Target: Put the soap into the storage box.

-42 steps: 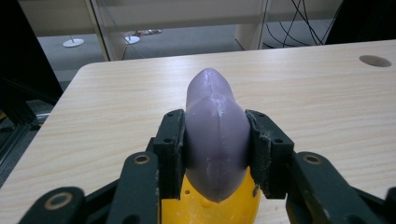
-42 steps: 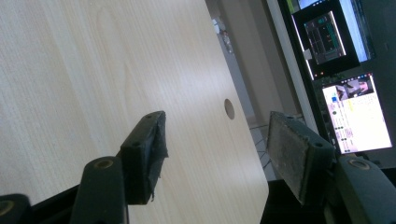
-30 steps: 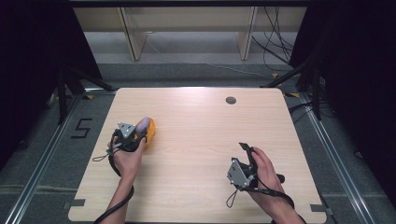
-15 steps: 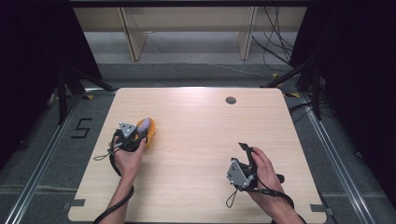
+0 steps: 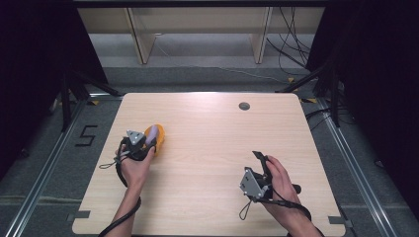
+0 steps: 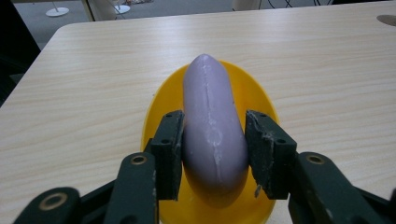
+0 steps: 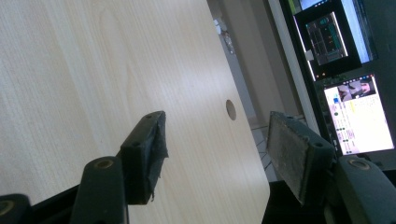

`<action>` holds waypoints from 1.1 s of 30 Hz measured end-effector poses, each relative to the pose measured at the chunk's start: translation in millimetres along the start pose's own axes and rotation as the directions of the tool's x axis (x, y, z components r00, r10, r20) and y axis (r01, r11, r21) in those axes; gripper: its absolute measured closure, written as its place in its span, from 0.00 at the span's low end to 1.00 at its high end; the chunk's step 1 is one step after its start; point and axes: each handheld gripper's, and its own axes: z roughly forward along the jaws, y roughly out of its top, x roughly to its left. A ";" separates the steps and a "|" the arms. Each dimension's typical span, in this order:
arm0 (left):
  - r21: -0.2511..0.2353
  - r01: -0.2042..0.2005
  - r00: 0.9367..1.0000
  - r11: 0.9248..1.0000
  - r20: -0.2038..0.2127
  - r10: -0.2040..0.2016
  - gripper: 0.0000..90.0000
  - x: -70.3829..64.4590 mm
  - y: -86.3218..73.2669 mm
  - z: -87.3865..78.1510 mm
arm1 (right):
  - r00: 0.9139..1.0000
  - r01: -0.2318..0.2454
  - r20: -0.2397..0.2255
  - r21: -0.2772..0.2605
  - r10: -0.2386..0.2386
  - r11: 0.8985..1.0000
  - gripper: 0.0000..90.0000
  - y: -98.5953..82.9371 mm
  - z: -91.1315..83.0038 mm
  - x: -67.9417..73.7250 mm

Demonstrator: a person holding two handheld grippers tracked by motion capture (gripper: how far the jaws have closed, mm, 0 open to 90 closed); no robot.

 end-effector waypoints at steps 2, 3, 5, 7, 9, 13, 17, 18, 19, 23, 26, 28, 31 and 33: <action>-0.005 0.003 1.000 1.000 0.002 -0.003 0.61 -0.3 2.8 -1.4 | 1.000 -0.005 -0.003 0.001 0.005 1.000 0.43 0.1 -0.2 0.2; -0.009 0.011 1.000 1.000 0.004 -0.010 0.58 -0.6 3.6 -2.2 | 1.000 0.000 0.000 -0.001 0.000 1.000 0.43 0.2 -0.2 -0.1; -0.020 0.014 1.000 1.000 0.001 -0.014 0.55 -0.6 5.5 -5.8 | 1.000 -0.005 -0.003 0.001 0.005 1.000 0.43 0.1 -0.4 0.0; -0.035 0.022 1.000 0.999 0.002 -0.022 0.51 -1.2 7.6 -10.6 | 1.000 -0.001 0.003 -0.003 0.001 1.000 0.43 -0.4 0.1 -0.5; -0.048 0.026 1.000 0.998 0.007 -0.026 0.48 -1.7 9.4 -15.1 | 1.000 -0.004 -0.003 -0.001 0.004 1.000 0.43 -0.9 0.4 -0.4; -0.060 0.030 0.999 0.998 0.017 -0.029 0.44 -2.0 11.9 -24.4 | 1.000 -0.005 -0.003 -0.001 0.005 1.000 0.43 -0.7 0.2 -0.3; -0.073 0.031 0.999 0.997 0.026 -0.029 0.43 -5.2 13.1 -32.9 | 1.000 -0.008 -0.005 -0.001 0.008 1.000 0.43 -0.9 0.4 -0.4; -0.076 0.034 0.999 0.997 0.028 -0.032 0.43 -7.1 12.7 -36.0 | 1.000 0.018 0.000 -0.013 -0.018 1.000 0.43 -0.8 1.0 -1.9; -0.079 0.031 0.999 0.996 0.034 -0.028 0.43 -8.7 12.4 -38.2 | 0.999 0.038 0.001 -0.020 -0.038 0.999 0.43 -0.8 1.3 -3.0; -0.090 0.031 0.998 0.995 0.064 -0.025 0.41 -17.4 8.5 -48.0 | 1.000 -0.001 -0.012 -0.007 0.001 1.000 0.43 -2.0 0.6 -2.4; -0.092 0.043 0.995 0.995 0.091 -0.035 0.39 -24.4 2.5 -58.1 | 1.000 -0.009 -0.015 -0.010 0.009 1.000 0.42 -3.3 0.8 -2.9; -0.086 0.048 0.993 0.995 0.110 -0.039 0.39 -27.6 -3.1 -64.4 | 0.999 -0.029 -0.024 -0.014 0.029 0.999 0.42 -4.3 0.9 -3.0; -0.073 0.064 0.990 0.995 0.127 -0.055 0.38 -33.0 -17.9 -75.0 | 0.998 -0.057 -0.041 -0.025 0.056 0.998 0.42 -7.5 2.1 -4.6; -0.068 0.079 0.988 0.995 0.142 -0.068 0.39 -35.3 -27.9 -80.1 | 0.996 -0.081 -0.048 -0.028 0.080 0.996 0.42 -9.6 3.0 -5.7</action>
